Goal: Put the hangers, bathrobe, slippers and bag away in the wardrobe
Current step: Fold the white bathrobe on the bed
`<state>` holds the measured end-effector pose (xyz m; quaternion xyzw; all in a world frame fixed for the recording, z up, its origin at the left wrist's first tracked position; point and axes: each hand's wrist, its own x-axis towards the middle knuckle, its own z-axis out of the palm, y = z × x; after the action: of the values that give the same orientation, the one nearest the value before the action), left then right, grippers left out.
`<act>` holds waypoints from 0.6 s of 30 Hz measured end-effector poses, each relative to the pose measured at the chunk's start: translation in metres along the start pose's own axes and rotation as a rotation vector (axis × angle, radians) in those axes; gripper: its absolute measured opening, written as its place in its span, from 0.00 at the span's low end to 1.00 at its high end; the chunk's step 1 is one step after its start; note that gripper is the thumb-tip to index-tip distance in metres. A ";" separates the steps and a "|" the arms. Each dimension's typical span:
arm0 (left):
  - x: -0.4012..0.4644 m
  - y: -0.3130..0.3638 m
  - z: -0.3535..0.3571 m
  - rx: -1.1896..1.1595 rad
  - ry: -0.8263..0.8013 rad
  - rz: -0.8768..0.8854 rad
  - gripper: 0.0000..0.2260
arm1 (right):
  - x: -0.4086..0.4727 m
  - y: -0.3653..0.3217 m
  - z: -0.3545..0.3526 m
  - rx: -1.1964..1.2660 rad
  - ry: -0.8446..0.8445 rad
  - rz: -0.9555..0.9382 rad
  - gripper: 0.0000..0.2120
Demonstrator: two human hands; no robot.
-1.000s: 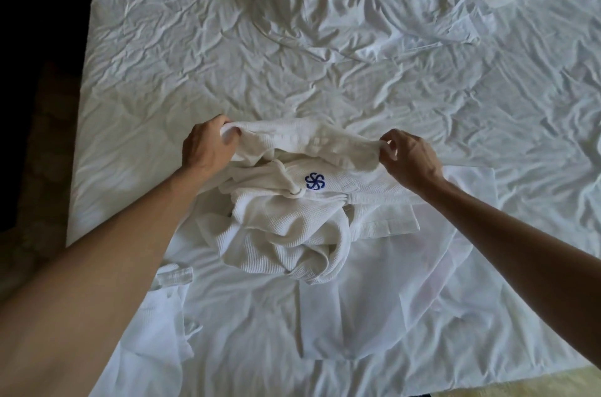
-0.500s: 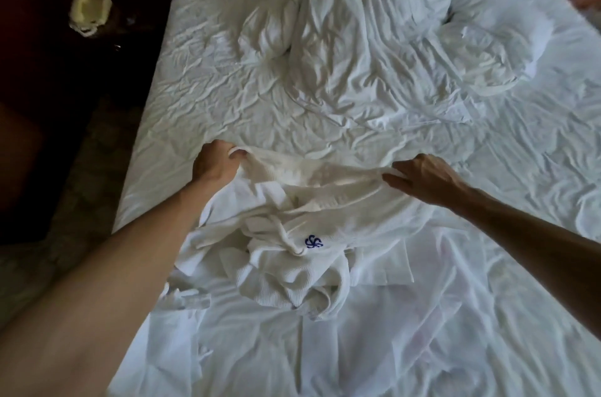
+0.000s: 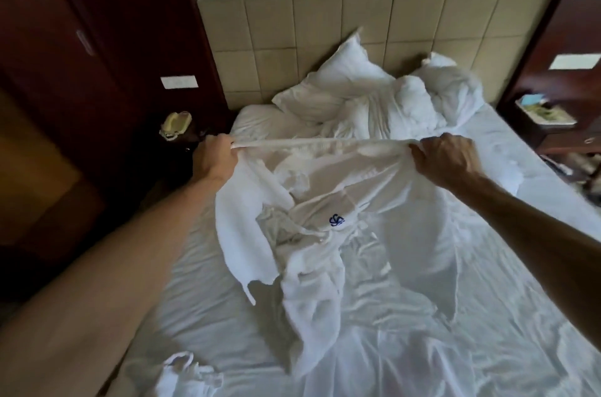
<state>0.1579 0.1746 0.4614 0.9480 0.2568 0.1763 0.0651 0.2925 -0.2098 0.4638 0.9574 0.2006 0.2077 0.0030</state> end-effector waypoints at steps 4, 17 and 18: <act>0.019 0.018 -0.076 0.084 0.138 0.059 0.10 | 0.035 0.017 -0.073 -0.035 0.100 0.032 0.23; 0.005 0.074 -0.225 0.118 0.294 0.019 0.09 | 0.054 0.058 -0.210 0.149 0.269 0.162 0.27; 0.003 0.076 -0.231 0.105 0.298 0.013 0.09 | 0.053 0.060 -0.215 0.161 0.268 0.172 0.27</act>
<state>0.1105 0.1190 0.6935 0.9150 0.2665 0.3018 -0.0246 0.2739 -0.2614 0.6863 0.9319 0.1326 0.3162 -0.1183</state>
